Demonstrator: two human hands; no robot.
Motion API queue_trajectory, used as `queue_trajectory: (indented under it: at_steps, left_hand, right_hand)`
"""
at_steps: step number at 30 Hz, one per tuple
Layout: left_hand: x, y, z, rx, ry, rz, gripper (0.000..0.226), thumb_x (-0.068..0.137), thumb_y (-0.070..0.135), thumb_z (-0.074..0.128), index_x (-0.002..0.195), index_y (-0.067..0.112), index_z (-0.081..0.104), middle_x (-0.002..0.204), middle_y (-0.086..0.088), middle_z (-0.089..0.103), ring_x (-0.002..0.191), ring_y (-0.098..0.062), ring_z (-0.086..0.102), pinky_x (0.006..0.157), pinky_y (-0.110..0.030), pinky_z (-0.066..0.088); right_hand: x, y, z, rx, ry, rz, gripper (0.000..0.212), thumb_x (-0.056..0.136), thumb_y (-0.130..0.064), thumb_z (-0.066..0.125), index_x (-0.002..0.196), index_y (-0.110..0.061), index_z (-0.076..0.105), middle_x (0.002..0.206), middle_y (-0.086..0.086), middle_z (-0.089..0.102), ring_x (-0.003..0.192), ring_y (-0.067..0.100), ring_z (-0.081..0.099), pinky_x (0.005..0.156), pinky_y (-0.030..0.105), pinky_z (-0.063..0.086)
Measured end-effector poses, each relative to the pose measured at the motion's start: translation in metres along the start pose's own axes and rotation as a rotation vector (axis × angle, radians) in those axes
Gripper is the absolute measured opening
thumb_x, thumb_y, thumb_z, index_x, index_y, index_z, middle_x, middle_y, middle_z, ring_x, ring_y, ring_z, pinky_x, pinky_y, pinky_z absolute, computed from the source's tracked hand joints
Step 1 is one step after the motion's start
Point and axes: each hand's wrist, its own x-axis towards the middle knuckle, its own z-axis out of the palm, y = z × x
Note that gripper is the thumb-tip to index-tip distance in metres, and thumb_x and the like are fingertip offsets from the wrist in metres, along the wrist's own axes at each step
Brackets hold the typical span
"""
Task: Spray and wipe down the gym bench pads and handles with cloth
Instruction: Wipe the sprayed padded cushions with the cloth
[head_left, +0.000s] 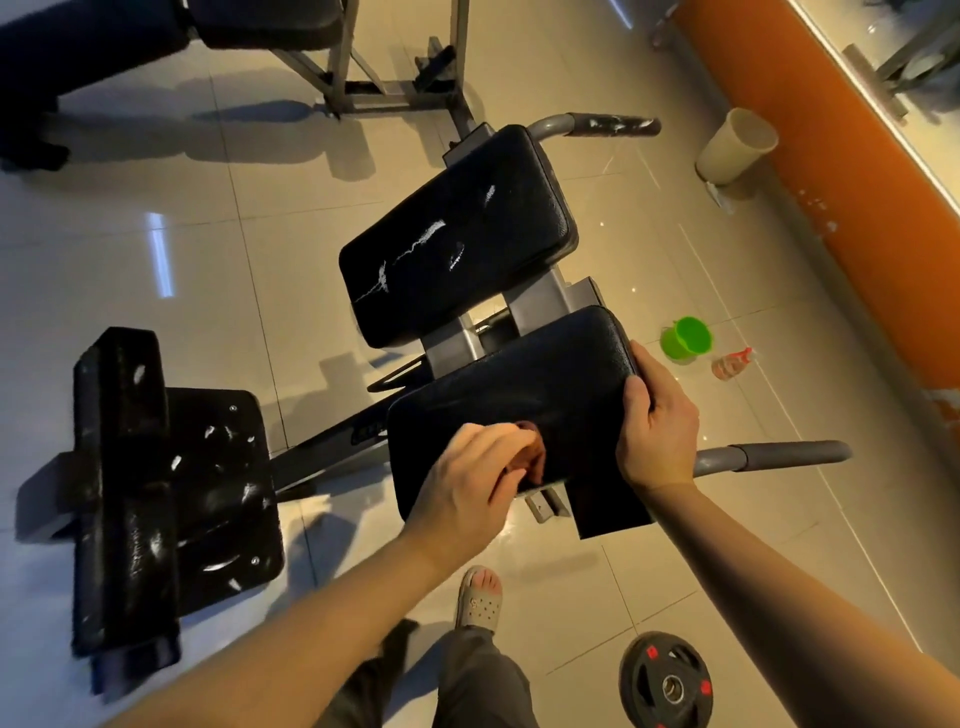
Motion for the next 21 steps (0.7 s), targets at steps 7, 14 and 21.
queue_trajectory:
  at_steps: [7, 14, 21]
  left_hand:
    - [-0.003, -0.051, -0.017, -0.023, 0.151, -0.510, 0.034, 0.096, 0.013, 0.065, 0.127, 0.026, 0.060, 0.122, 0.015, 0.053, 0.119, -0.008, 0.046, 0.107, -0.043, 0.046]
    - [0.053, 0.030, 0.003, -0.112, 0.041, -0.045, 0.036, 0.096, 0.012, 0.066, 0.131, 0.017, 0.062, 0.126, 0.003, 0.062, 0.118, -0.007, 0.051, 0.098, -0.017, 0.044]
    - [0.006, -0.074, -0.027, 0.020, 0.064, -0.532, 0.033, 0.097, 0.020, 0.065, 0.128, 0.029, 0.061, 0.126, 0.009, 0.059, 0.125, -0.017, 0.052, 0.108, -0.047, 0.047]
  right_hand:
    - [0.000, 0.001, 0.002, 0.005, 0.015, 0.017, 0.050, 0.103, -0.036, 0.032, 0.146, -0.020, 0.054, 0.137, -0.001, 0.063, 0.121, 0.003, 0.047, 0.107, 0.026, 0.035]
    - [0.001, 0.002, 0.001, -0.020, 0.003, 0.003, 0.050, 0.102, -0.033, 0.034, 0.145, -0.019, 0.054, 0.137, 0.001, 0.063, 0.119, 0.004, 0.049, 0.102, 0.018, 0.034]
    - [-0.001, -0.002, 0.001, 0.003, 0.011, 0.027, 0.051, 0.103, -0.034, 0.032, 0.146, -0.020, 0.053, 0.137, 0.000, 0.064, 0.118, 0.002, 0.046, 0.104, 0.023, 0.034]
